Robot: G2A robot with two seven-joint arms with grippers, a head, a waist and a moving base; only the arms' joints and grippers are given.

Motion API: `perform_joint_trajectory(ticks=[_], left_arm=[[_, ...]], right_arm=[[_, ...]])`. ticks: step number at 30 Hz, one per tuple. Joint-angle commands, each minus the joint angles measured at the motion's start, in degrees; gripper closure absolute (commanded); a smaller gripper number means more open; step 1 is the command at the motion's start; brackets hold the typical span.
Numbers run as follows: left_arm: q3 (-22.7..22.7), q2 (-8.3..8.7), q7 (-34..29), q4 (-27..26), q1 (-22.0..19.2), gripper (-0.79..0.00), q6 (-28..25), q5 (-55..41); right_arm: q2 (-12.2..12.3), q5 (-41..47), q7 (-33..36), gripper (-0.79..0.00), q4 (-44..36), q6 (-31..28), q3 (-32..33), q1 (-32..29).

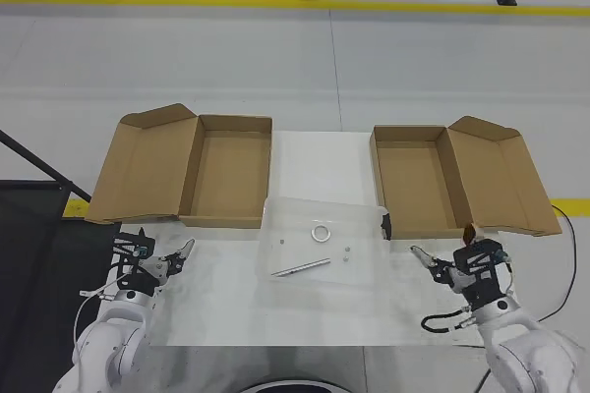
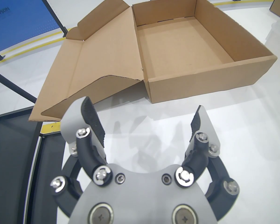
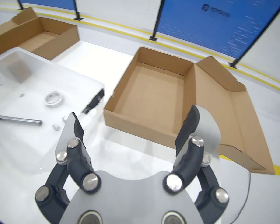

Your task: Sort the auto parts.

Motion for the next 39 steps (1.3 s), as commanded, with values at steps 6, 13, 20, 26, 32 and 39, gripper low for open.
perform_joint_trajectory(ticks=[6, 13, 20, 26, 32, 39], left_arm=[[0.0, 0.0, 0.0, 0.0, 0.0, -0.785, 0.0, 0.0], [0.0, 0.0, 0.0, 0.0, 0.0, -0.785, 0.0, 0.0], [0.0, 0.0, 0.0, 0.0, 0.0, -0.785, 0.0, 0.0], [-0.22, 0.01, 0.83, -0.41, -0.14, -0.785, -0.19, 1.19], [-0.34, -0.19, 2.5, -1.36, 0.4, -0.785, 0.03, 1.53], [-0.53, -0.48, 4.04, -1.88, 0.7, -0.785, 0.38, 0.13]], right_arm=[[0.3, 4.97, 8.64, -0.785, -1.26, -4.57, 0.18, 0.56], [0.3, 4.97, 8.64, -0.785, -1.26, -4.57, 0.18, 0.56], [0.32, 4.68, 8.31, -0.785, -1.99, -5.21, -0.02, 0.75], [0.9, 2.85, 13.02, -0.785, -5.78, -13.82, -4.78, 5.56], [1.38, 10.28, 21.05, -0.785, -8.04, -17.85, -7.28, 12.15], [1.88, 24.73, 33.74, -0.785, -4.47, -16.23, -11.9, 22.63]])
